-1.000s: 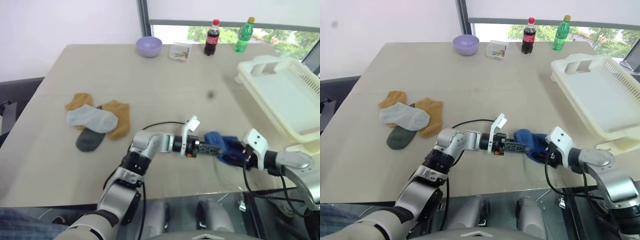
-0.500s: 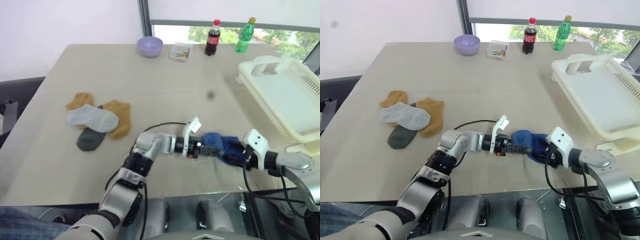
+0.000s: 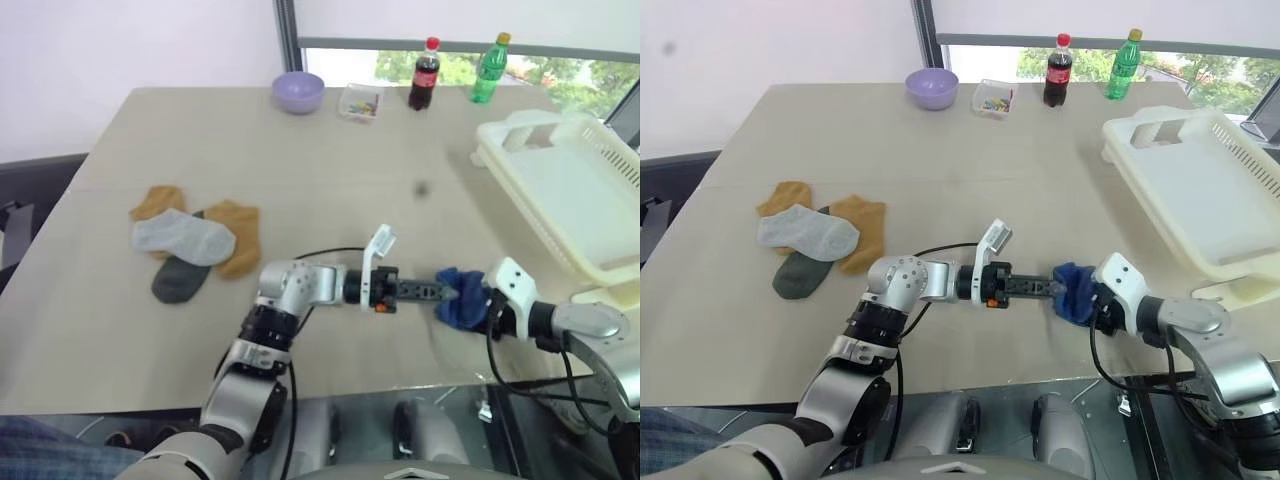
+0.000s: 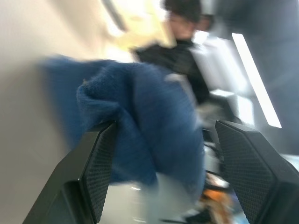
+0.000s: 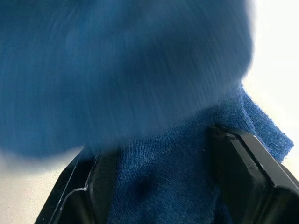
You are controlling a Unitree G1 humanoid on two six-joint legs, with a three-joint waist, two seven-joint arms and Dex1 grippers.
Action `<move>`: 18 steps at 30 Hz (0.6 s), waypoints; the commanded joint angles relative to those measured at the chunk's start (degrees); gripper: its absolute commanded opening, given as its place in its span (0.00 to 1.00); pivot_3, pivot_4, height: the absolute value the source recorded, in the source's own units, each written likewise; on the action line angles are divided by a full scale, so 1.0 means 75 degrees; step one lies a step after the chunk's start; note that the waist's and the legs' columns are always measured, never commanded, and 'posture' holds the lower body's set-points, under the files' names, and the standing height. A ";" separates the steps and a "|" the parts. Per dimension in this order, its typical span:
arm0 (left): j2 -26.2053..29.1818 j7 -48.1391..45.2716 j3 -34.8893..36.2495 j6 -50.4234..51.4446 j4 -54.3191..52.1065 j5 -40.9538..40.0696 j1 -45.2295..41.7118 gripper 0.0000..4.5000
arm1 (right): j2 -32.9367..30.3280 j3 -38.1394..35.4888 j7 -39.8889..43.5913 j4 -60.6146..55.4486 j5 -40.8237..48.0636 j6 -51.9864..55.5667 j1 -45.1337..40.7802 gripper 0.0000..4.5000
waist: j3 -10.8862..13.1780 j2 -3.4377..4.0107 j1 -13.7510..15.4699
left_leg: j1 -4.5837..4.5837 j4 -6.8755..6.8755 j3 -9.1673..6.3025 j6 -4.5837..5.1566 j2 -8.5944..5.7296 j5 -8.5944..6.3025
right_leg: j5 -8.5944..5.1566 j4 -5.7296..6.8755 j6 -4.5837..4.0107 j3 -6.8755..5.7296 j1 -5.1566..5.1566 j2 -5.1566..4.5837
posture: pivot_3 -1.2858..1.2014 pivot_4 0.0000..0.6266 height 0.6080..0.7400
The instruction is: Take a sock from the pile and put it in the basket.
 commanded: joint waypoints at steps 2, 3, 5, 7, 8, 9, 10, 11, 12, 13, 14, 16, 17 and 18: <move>-0.0146 0.0100 0.0051 0.0131 -0.0291 -0.0267 0.0057 0.81 | 0.0008 -0.0284 -0.0088 -0.0264 0.0262 0.0383 -0.0090 0.69 | 0.0009 0.0006 0.0010 | 0.0000 0.0001 0.0000 0.0000 0.0000 0.0000 | 0.0000 0.0000 -0.0002 0.0000 0.0000 -0.0001 | 0.52 0.24 0.97; -0.0208 0.0215 0.0105 0.0089 -0.0178 -0.0217 0.0021 0.81 | -0.0051 -0.0265 -0.0072 -0.0312 0.0235 0.0407 -0.0099 0.69 | 0.0012 0.0007 0.0015 | -0.0002 0.0001 0.0000 0.0000 0.0000 0.0000 | -0.0002 0.0000 -0.0004 0.0001 -0.0001 -0.0002 | 0.52 0.24 0.97; -0.0280 0.0337 0.0087 -0.0057 -0.0070 -0.0085 -0.0001 0.81 | -0.0101 -0.0265 -0.0071 -0.0421 0.0244 0.0494 -0.0130 0.69 | 0.0018 0.0015 0.0016 | -0.0003 0.0000 0.0000 0.0000 -0.0002 0.0000 | -0.0004 0.0000 -0.0007 0.0000 -0.0001 -0.0002 | 0.52 0.24 0.97; -0.0426 0.0507 0.0111 -0.0391 0.0092 0.0089 -0.0002 0.81 | -0.0101 -0.0288 -0.0111 -0.0603 0.0305 0.0643 -0.0167 0.69 | 0.0021 0.0018 0.0015 | -0.0012 0.0000 0.0000 0.0000 -0.0003 0.0000 | 0.0000 0.0000 -0.0002 0.0000 -0.0010 -0.0001 | 0.52 0.24 0.97; -0.0498 0.0566 0.0146 -0.0493 0.0175 0.0123 -0.0017 0.81 | -0.0119 -0.0303 -0.0113 -0.0677 0.0322 0.0690 -0.0165 0.69 | 0.0021 0.0019 0.0016 | -0.0016 -0.0001 0.0000 0.0000 -0.0004 0.0000 | 0.0001 0.0000 -0.0003 0.0000 -0.0015 -0.0001 | 0.52 0.24 0.97; -0.0544 0.0591 0.0161 -0.0536 0.0233 0.0127 -0.0037 0.81 | -0.0138 -0.0321 -0.0114 -0.0735 0.0336 0.0731 -0.0152 0.69 | 0.0022 0.0020 0.0018 | -0.0021 -0.0001 0.0001 0.0000 -0.0004 0.0000 | 0.0002 0.0000 -0.0003 0.0000 -0.0019 -0.0001 | 0.52 0.24 0.97; -0.0571 0.0580 0.0160 -0.0576 0.0258 0.0120 -0.0046 0.81 | -0.0157 -0.0338 -0.0112 -0.0772 0.0347 0.0758 -0.0137 0.69 | 0.0023 0.0020 0.0018 | -0.0032 -0.0001 0.0001 -0.0001 -0.0004 0.0001 | 0.0003 0.0000 -0.0004 0.0001 -0.0030 -0.0001 | 0.52 0.24 0.97; -0.0606 0.0558 0.0142 -0.0647 0.0280 0.0119 -0.0053 0.81 | -0.0181 -0.0357 -0.0110 -0.0808 0.0364 0.0788 -0.0118 0.69 | 0.0023 0.0021 0.0018 | -0.0039 0.0000 0.0001 -0.0002 -0.0004 0.0001 | 0.0003 0.0000 -0.0004 0.0001 -0.0035 -0.0001 | 0.52 0.24 0.97; -0.0636 0.0531 0.0120 -0.0733 0.0288 0.0121 -0.0052 0.81 | -0.0201 -0.0367 -0.0111 -0.0830 0.0376 0.0808 -0.0103 0.69 | 0.0026 0.0026 0.0018 | -0.0043 0.0000 0.0001 -0.0002 -0.0004 0.0002 | 0.0003 0.0000 -0.0005 0.0000 -0.0038 -0.0001 | 0.52 0.24 0.97; -0.0683 0.0465 0.0112 -0.0827 0.0274 0.0086 -0.0047 0.81 | -0.0219 -0.0372 -0.0118 -0.0841 0.0377 0.0824 -0.0087 0.69 | 0.0028 0.0027 0.0018 | -0.0044 0.0000 0.0001 -0.0002 -0.0005 0.0001 | 0.0003 0.0000 -0.0005 0.0000 -0.0038 -0.0002 | 0.52 0.24 0.97; -0.0733 0.0408 0.0117 -0.0919 0.0256 0.0047 -0.0041 0.81 | -0.0238 -0.0373 -0.0124 -0.0842 0.0372 0.0828 -0.0068 0.69 | 0.0029 0.0028 0.0018 | -0.0045 0.0000 0.0001 -0.0002 -0.0006 0.0001 | 0.0003 -0.0001 -0.0005 -0.0001 -0.0039 -0.0002 | 0.52 0.24 0.97; -0.0843 0.0365 0.0181 -0.0969 0.0276 -0.0059 -0.0053 0.81 | -0.0268 -0.0374 -0.0126 -0.0849 0.0369 0.0826 -0.0024 0.69 | 0.0030 0.0029 0.0029 | -0.0051 0.0000 0.0000 -0.0002 -0.0006 0.0001 | 0.0003 -0.0002 -0.0005 -0.0001 -0.0043 -0.0003 | 0.52 0.24 0.97; -0.0850 0.0264 0.0130 -0.1027 0.0229 -0.0070 -0.0033 0.81 | -0.0277 -0.0386 -0.0135 -0.0867 0.0378 0.0835 -0.0006 0.69 | 0.0030 0.0029 0.0031 | -0.0054 0.0001 -0.0001 -0.0002 -0.0007 0.0001 | 0.0003 -0.0002 -0.0005 -0.0001 -0.0047 -0.0003 | 0.52 0.24 0.97; -0.0847 0.0142 0.0067 -0.1100 0.0156 -0.0072 -0.0001 0.81 | -0.0284 -0.0417 -0.0153 -0.0901 0.0398 0.0855 0.0012 0.69 | 0.0030 0.0029 0.0030 | -0.0057 0.0002 0.0000 -0.0002 -0.0008 0.0001 | 0.0003 -0.0002 -0.0005 -0.0002 -0.0049 -0.0003 | 0.52 0.24 0.97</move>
